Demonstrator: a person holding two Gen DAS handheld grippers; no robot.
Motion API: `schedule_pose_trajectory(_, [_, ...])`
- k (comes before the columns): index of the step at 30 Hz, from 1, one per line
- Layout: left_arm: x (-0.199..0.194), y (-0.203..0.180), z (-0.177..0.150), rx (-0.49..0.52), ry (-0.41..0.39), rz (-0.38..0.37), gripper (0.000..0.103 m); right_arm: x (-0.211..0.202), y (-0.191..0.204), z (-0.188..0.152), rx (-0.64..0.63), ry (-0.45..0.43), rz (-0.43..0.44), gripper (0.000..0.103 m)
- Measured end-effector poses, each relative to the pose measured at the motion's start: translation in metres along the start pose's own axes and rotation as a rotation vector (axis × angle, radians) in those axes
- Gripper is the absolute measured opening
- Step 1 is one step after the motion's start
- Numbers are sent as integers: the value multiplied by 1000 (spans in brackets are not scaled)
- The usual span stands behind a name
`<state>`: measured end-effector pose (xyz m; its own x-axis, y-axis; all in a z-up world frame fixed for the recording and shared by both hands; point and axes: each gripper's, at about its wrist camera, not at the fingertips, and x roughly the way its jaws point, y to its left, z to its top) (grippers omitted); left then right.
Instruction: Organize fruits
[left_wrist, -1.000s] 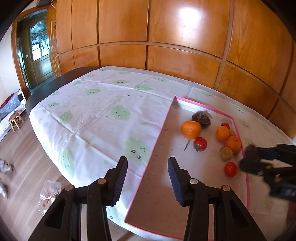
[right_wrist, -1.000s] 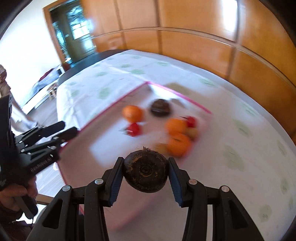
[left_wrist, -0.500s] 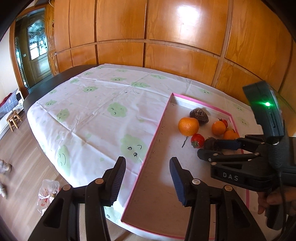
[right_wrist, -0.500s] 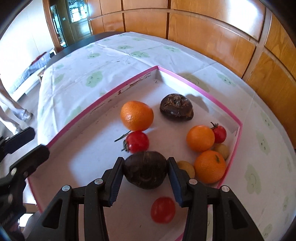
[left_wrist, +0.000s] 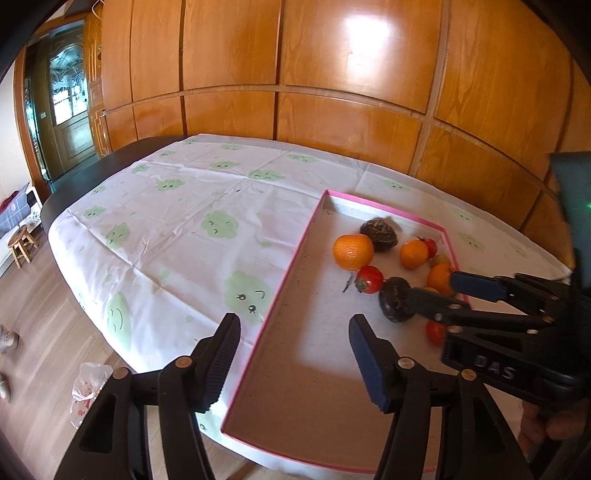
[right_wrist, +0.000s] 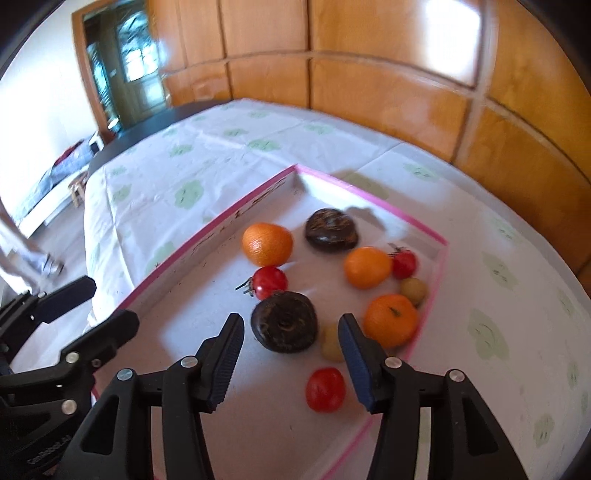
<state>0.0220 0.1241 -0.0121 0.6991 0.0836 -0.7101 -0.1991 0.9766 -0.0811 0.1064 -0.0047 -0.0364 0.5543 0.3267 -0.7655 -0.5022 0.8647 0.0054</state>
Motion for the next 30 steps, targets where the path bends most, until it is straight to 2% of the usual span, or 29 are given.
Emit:
schedule_pose_trajectory(8, [-19,-19,-10,50,-43,-54,83,-45,-18,-41,204,-92,-110,60])
schedule_pose_trajectory(13, [-31,-33,-19,79,-70,-83,93,-62,-22,-70,260,-107,-175,60])
schedule_pose_trajectory(15, [-34,-37,-21,84,-75,-76,103,-67,-25,-76,282,-116,-197,60])
schedule_pose_trajectory(20, [-40,-42,-23,97,-96,-63,103,-77,-34,-81,315,-142,-229,60])
schedule_pose_trajectory(24, [-40,-41,-23,91,-95,-65,103,-76,-34,-84,315,-130,-231,61])
schedule_pose_trajectory(30, [-39,-38,-25,90,-103,-23,103,-74,-36,-88,333,-117,-238,61])
